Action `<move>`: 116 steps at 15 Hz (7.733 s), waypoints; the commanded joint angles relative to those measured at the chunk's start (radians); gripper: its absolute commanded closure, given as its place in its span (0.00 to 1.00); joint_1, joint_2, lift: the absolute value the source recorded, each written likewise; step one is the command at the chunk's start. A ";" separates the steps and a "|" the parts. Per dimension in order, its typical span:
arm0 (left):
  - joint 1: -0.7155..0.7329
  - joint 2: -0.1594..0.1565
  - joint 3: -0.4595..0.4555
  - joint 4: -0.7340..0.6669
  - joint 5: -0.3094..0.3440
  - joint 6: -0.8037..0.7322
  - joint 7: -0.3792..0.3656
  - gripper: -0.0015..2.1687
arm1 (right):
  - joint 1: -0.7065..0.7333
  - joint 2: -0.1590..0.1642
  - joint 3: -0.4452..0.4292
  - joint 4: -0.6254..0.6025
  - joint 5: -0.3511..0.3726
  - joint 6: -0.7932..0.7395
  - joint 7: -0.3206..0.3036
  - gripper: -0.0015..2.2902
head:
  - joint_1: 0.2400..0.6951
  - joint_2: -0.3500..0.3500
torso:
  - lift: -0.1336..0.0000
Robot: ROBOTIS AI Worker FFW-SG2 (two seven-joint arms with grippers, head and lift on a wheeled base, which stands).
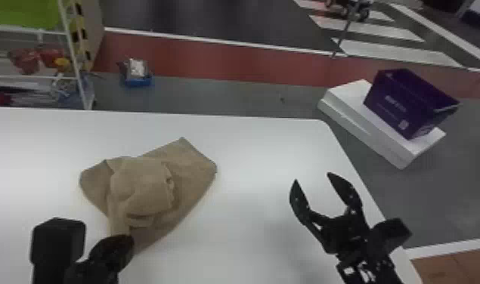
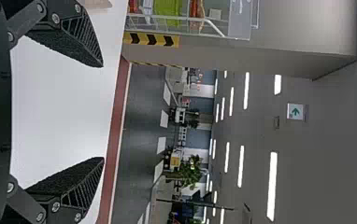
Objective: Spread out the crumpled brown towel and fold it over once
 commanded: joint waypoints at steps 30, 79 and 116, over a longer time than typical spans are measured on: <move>0.011 -0.010 0.394 -0.336 0.646 -0.091 -0.244 0.96 | -0.035 0.005 0.006 0.067 -0.029 -0.029 0.016 0.08 | 1.00 0.22 | 0.08; -0.046 -0.010 0.535 -0.072 0.298 -0.076 -0.163 0.01 | -0.178 0.017 0.152 0.011 0.310 0.127 0.767 0.07 | 1.00 0.75 | 0.08; 0.012 -0.010 0.532 -0.111 0.290 -0.076 -0.190 0.01 | -0.155 0.038 0.209 -0.303 0.177 0.314 0.536 0.88 | 1.00 0.99 | 0.08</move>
